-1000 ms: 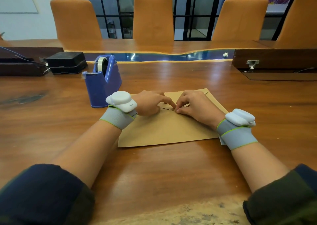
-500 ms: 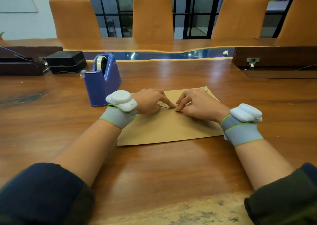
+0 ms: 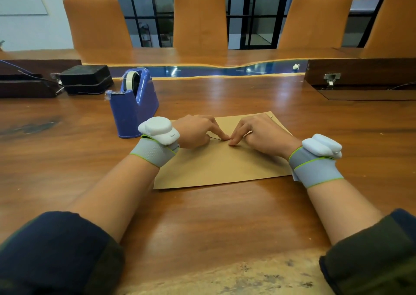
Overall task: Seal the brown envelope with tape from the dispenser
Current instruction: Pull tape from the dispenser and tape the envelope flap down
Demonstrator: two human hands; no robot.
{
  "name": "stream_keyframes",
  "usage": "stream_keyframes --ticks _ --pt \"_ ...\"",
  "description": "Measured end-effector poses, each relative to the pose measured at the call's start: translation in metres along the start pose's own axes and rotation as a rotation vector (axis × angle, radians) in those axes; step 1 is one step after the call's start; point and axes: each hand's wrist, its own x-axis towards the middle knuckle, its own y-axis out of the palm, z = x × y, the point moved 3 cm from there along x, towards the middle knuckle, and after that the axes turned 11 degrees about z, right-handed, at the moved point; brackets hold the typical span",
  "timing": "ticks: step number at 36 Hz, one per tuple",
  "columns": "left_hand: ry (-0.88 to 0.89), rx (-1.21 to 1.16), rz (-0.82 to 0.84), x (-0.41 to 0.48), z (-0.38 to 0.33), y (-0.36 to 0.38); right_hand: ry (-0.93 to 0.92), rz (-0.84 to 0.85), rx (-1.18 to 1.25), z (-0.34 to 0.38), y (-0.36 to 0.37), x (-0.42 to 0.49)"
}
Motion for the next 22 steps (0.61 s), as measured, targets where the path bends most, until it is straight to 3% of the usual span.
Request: stream_keyframes --ticks 22 --pt "-0.022 -0.038 -0.013 -0.0021 -0.0044 0.0010 -0.018 -0.025 0.012 -0.0033 0.0014 0.0030"
